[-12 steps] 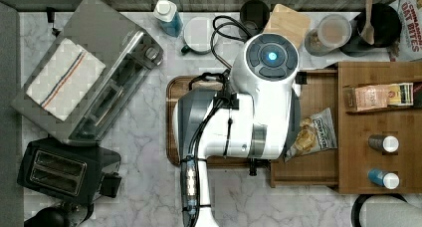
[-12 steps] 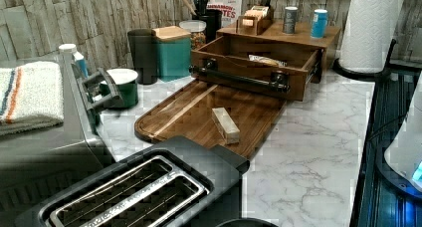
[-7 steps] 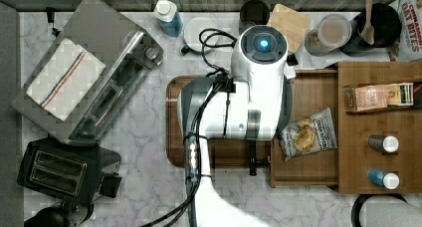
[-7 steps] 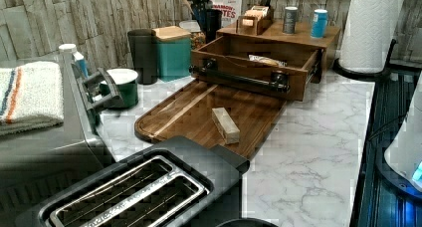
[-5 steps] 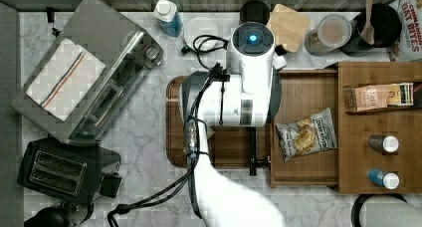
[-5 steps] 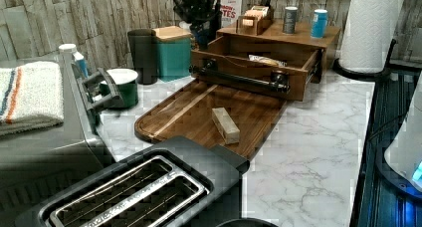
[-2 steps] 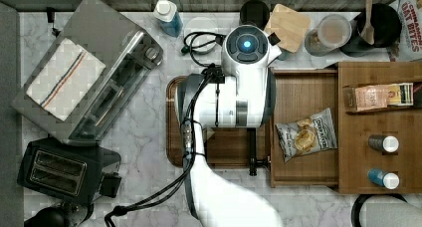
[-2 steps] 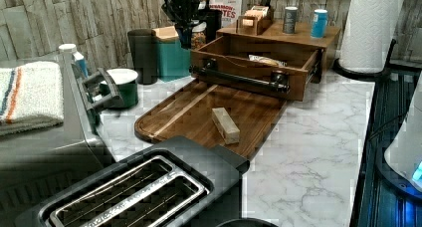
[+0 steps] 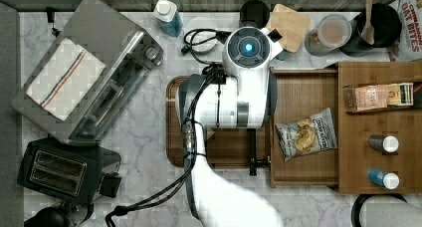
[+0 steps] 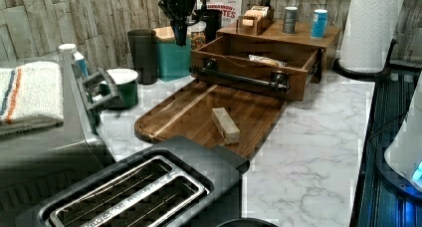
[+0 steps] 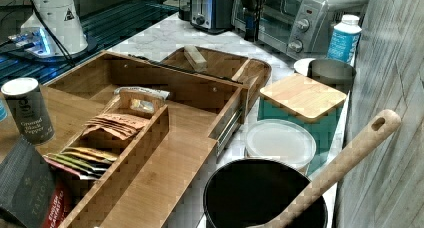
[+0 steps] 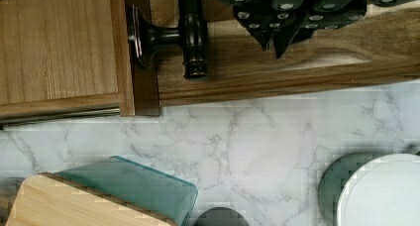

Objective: Close the drawer.

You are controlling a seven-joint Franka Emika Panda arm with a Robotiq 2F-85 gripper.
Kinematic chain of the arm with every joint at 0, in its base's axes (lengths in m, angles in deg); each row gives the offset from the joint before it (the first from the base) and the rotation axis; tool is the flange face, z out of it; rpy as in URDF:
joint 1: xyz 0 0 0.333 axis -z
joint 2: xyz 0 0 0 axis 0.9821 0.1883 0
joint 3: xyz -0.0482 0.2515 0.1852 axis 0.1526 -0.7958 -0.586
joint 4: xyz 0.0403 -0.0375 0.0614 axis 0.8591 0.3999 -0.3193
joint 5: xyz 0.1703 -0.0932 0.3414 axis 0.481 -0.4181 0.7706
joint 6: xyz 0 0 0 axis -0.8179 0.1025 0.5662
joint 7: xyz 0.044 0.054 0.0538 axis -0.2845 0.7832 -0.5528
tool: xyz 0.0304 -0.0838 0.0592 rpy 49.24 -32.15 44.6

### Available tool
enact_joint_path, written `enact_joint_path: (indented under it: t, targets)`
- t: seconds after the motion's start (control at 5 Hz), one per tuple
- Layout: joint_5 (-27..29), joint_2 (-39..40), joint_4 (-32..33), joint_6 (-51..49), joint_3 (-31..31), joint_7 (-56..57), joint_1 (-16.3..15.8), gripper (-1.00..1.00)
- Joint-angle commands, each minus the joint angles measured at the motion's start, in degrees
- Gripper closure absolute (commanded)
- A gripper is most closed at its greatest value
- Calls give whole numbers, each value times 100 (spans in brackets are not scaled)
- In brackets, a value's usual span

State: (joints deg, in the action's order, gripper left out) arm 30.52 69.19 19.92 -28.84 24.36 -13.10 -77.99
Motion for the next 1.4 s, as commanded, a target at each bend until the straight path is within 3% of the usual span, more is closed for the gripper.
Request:
enact_joint_path:
  t: [0.2, 0.4, 0.6, 0.8, 1.0, 1.4]
  targets:
    - [-1323, 377, 4341, 4192, -127, -2220, -1890, 100]
    - [-271, -10, 4415, 4258, -609, -1796, -1158, 100]
    - [-314, -343, 4773, 4312, -677, -1423, -720, 100]
    - [-542, -486, 4713, 4183, -615, -1247, -480, 100]
    - [-890, -380, 4864, 4602, -312, -1583, -787, 100]
    - [-884, -380, 4866, 4599, -306, -1579, -794, 100]
